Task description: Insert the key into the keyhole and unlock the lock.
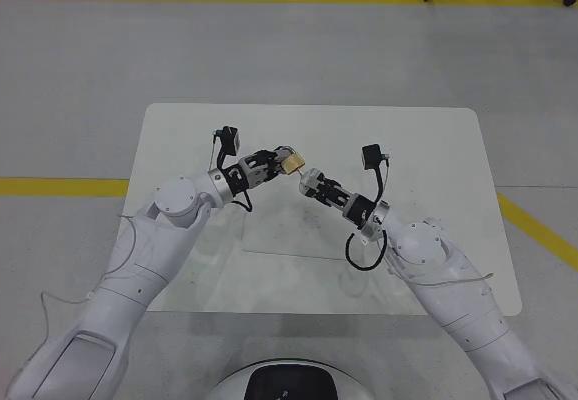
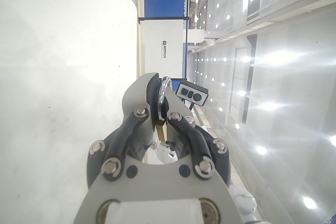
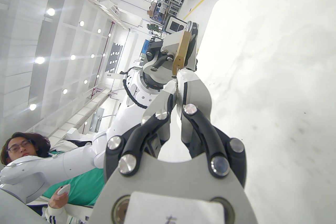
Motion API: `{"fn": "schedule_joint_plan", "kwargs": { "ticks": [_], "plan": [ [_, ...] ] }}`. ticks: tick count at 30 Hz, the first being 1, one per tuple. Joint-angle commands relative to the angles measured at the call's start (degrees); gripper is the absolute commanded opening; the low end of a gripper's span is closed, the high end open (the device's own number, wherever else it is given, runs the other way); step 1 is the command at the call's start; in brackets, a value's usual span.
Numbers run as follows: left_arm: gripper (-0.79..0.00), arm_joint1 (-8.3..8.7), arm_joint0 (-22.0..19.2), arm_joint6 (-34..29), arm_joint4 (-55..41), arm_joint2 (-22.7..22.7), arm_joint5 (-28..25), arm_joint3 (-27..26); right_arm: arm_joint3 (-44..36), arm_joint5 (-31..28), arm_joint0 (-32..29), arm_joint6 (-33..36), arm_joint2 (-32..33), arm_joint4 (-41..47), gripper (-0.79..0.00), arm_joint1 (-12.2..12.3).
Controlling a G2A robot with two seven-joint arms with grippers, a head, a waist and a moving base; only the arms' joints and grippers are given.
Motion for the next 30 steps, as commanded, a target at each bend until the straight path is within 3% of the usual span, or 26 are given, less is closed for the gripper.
{"fn": "schedule_joint_plan", "kwargs": {
  "ticks": [1,30],
  "plan": [
    [-0.785,0.05,0.27,0.03,0.14,-0.3,-0.05,-0.36,0.09,0.26,-0.01,-0.15,0.11,-0.37,-0.785,-0.11],
    [-0.785,0.75,4.77,6.62,9.78,-2.68,0.25,-7.95,-1.18,2.71,-1.03,-0.67,1.16,-4.51,-0.785,-1.65]
  ]
}}
